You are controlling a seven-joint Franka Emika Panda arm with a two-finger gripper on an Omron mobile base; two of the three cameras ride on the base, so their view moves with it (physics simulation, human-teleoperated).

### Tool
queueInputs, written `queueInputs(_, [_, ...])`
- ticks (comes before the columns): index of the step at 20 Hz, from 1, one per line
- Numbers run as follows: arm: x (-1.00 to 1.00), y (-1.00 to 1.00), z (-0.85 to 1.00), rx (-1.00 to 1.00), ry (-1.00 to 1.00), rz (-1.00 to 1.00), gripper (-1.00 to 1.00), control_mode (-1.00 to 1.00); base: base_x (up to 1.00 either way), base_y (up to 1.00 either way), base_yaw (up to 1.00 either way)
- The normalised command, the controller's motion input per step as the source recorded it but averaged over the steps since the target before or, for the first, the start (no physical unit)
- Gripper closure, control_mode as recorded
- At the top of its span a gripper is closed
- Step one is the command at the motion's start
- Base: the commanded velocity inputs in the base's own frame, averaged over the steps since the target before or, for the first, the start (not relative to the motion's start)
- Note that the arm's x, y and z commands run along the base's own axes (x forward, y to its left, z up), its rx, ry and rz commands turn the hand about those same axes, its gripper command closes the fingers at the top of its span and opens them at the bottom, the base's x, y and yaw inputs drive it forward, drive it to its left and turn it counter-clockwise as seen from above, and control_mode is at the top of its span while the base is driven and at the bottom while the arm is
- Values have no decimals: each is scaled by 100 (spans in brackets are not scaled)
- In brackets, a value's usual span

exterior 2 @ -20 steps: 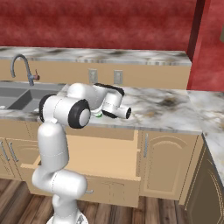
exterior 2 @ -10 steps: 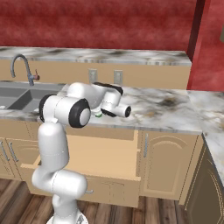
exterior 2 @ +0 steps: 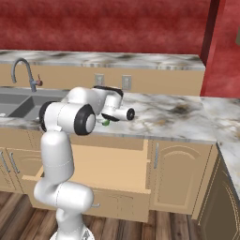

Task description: Pick up the straw from the right drawer and put it inside the smoothie cup.

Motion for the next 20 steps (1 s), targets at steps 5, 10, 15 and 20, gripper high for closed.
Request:
queueInputs(5, [21,16,-29,-19,0,-10,-100,-100,0,0,0])
queueInputs(10, [15,0,-30,-11,9,-13,-100,-100,0,0,0])
queueInputs(15, [4,-13,-10,-2,19,-15,-100,-100,0,0,0])
queueInputs(20, [0,-17,0,0,20,-16,-100,-100,0,0,0])
